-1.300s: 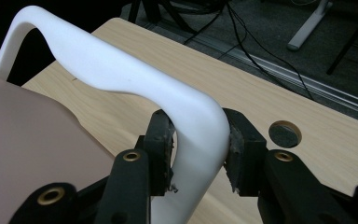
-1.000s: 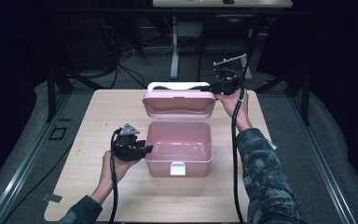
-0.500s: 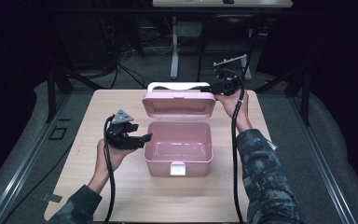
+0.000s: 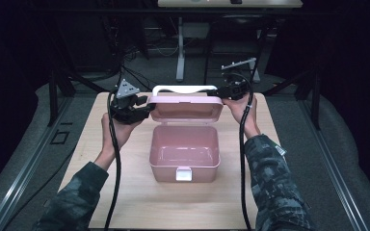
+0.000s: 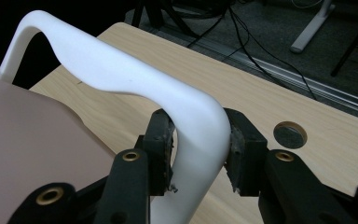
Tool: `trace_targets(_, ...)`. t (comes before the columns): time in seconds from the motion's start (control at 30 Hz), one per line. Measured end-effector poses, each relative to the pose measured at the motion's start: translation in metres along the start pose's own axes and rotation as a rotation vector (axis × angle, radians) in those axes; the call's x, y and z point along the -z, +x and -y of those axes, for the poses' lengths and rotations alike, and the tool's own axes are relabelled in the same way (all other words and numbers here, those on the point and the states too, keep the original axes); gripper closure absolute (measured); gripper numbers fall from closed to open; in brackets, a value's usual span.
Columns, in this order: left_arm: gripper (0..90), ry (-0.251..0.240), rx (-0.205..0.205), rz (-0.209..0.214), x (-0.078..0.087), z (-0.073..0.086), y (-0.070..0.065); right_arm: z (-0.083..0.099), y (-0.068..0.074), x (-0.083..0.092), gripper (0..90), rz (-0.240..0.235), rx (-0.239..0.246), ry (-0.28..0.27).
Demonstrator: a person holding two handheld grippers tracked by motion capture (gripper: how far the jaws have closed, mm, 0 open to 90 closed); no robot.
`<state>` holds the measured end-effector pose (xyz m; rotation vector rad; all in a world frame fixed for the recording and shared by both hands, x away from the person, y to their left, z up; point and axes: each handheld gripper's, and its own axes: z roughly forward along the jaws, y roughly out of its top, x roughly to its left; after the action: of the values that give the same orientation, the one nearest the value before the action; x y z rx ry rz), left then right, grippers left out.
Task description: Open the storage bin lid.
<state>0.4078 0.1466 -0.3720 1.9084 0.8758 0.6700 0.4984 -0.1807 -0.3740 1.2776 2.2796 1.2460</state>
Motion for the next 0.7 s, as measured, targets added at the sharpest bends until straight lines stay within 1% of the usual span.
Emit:
trace_targets(0.07, 70.0, 0.006, -0.016, -0.006, 0.000, -0.001, -0.002, 0.000, 0.000, 0.000, 64.0, 0.001, -0.001, -0.001)
trace_targets(0.13, 74.1, 0.006, -0.020, -0.010, 0.000, -0.001, -0.003, 0.001, 0.000, 0.001, 63.3, 0.003, 0.003, -0.002)
trace_targets(0.17, 74.8, 0.005, -0.027, -0.026, -0.001, -0.001, -0.004, 0.002, 0.001, 0.002, 62.1, 0.008, 0.004, -0.001)
trace_targets(0.23, 75.7, 0.007, -0.029, -0.034, -0.002, -0.001, -0.005, 0.003, 0.002, 0.003, 56.0, 0.033, 0.012, -0.005)
trace_targets(0.3, 76.3, 0.016, -0.045, -0.042, -0.001, -0.002, -0.006, 0.005, 0.000, 0.010, 53.3, 0.034, -0.006, -0.018)
trace_targets(0.37, 76.6, 0.019, -0.048, -0.047, -0.001, -0.002, -0.007, 0.007, -0.001, 0.019, 50.4, 0.057, -0.014, -0.044)
trace_targets(0.4, 76.6, 0.016, -0.043, -0.052, -0.002, -0.002, -0.007, 0.008, -0.001, 0.025, 48.8, 0.058, -0.020, -0.051)
trace_targets(0.43, 76.8, 0.014, -0.041, -0.055, -0.003, -0.003, -0.008, 0.009, 0.000, 0.032, 48.7, 0.084, -0.003, -0.061)
trace_targets(0.47, 76.9, 0.012, -0.038, -0.058, -0.003, -0.003, -0.008, 0.010, 0.001, 0.037, 48.1, 0.095, 0.010, -0.061)
trace_targets(0.5, 77.1, 0.012, -0.040, -0.061, -0.004, -0.003, -0.007, 0.011, 0.002, 0.043, 46.2, 0.098, 0.016, -0.064)
trace_targets(0.57, 77.6, 0.013, -0.042, -0.068, -0.004, -0.003, -0.008, 0.015, 0.005, 0.055, 45.2, 0.117, 0.018, -0.070)
trace_targets(0.63, 77.9, 0.017, -0.049, -0.072, -0.005, -0.004, -0.008, 0.021, 0.008, 0.066, 42.9, 0.124, 0.008, -0.080)
trace_targets(0.67, 78.1, 0.021, -0.053, -0.074, -0.005, -0.004, -0.008, 0.024, 0.010, 0.071, 41.7, 0.137, 0.016, -0.076)
trace_targets(0.7, 78.2, 0.024, -0.059, -0.074, -0.005, -0.004, -0.007, 0.027, 0.012, 0.076, 40.8, 0.134, 0.013, -0.080)
